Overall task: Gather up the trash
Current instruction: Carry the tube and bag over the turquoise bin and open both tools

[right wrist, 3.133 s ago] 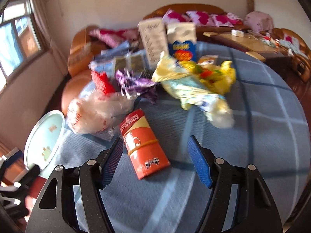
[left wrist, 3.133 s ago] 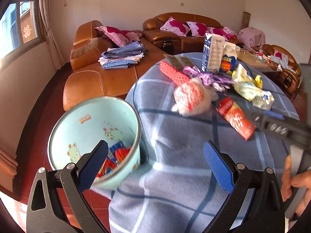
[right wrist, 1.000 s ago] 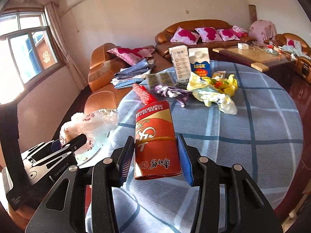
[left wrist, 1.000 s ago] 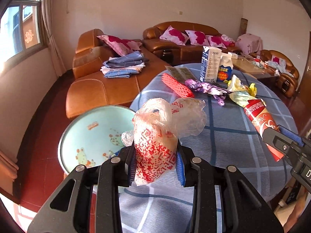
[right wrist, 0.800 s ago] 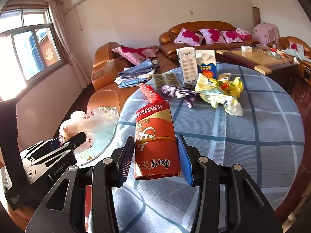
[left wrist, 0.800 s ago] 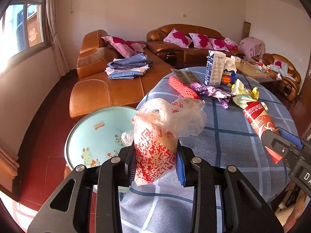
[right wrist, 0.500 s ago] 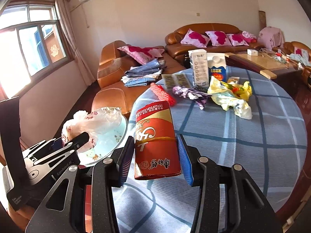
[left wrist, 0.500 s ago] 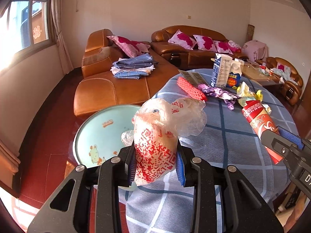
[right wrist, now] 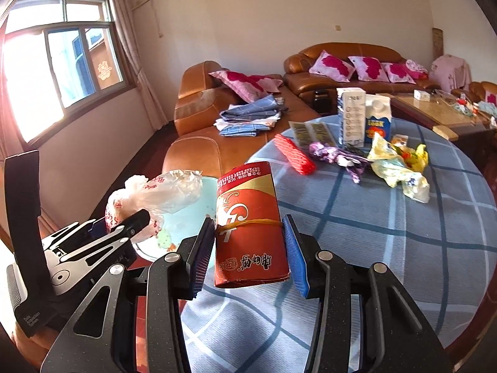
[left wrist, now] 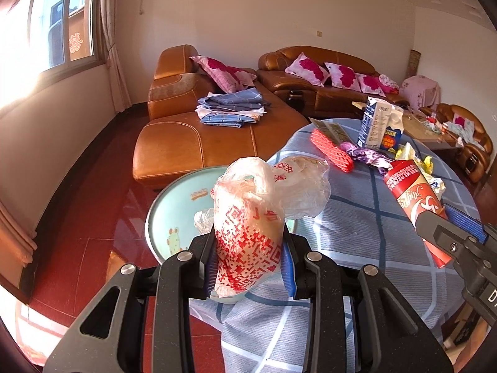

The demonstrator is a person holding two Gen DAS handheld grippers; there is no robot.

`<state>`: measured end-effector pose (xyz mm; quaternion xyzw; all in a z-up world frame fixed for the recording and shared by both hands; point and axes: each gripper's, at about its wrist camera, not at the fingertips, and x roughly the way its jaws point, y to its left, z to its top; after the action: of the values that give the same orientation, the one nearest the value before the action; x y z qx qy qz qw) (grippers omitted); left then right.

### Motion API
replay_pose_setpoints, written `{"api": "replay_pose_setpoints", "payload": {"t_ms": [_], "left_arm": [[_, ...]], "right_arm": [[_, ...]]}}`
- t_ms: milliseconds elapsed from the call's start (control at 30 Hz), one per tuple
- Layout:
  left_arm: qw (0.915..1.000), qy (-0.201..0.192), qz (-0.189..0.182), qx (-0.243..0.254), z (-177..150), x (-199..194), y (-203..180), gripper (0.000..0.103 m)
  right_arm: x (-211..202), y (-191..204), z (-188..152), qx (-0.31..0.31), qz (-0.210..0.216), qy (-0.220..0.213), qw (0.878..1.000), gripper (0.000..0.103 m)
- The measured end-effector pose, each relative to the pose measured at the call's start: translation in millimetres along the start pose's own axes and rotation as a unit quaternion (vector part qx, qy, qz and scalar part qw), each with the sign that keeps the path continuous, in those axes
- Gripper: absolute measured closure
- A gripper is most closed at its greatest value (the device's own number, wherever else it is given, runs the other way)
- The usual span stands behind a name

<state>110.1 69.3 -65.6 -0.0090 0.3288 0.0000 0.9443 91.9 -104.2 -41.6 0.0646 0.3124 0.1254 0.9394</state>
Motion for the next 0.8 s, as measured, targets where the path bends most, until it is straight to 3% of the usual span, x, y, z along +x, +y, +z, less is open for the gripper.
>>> {"api": "replay_pose_setpoints", "payload": {"t_ms": [800], "left_arm": [[0.9974,0.011,0.044,-0.057,1,12,64,0.07]], "right_arm": [[41,58,20,-0.05,0.03,0.007,0.998,0.058]]}}
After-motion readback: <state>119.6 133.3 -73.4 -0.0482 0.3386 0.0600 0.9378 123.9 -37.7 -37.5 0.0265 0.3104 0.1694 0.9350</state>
